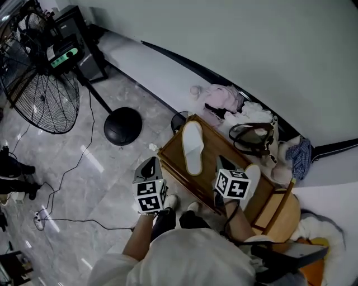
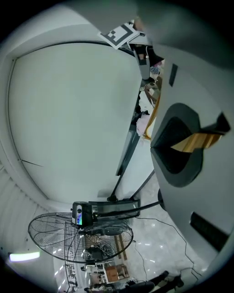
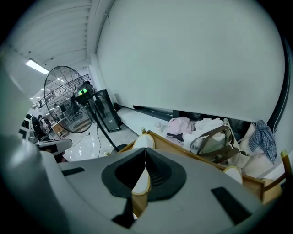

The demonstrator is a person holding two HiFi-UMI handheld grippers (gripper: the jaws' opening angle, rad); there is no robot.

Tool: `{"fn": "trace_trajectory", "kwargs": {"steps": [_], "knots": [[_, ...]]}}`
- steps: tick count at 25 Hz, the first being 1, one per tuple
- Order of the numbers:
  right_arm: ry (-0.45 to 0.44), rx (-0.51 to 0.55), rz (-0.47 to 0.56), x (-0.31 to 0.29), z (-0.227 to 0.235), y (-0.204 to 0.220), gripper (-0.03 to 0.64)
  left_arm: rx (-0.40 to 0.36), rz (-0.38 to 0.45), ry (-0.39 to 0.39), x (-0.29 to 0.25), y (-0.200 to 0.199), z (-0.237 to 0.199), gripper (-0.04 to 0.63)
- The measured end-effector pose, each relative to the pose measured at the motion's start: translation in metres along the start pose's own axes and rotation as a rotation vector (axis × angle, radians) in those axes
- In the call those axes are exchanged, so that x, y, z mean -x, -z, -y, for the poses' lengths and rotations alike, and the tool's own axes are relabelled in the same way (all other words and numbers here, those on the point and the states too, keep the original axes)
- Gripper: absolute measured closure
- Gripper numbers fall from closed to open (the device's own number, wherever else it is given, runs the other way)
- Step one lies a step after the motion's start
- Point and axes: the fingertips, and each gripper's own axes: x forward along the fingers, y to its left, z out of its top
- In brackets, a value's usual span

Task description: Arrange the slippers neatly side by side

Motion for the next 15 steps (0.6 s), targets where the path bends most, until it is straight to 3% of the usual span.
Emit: {"fn": "trace_trajectory", "kwargs": {"steps": [15], "knots": [[-0.048,-0.015,-0.089,-0.046,-0.008,0.037,0.582,0.055,-0.098,-0.023,-0.024,0.058,-0.012,0.58]]}}
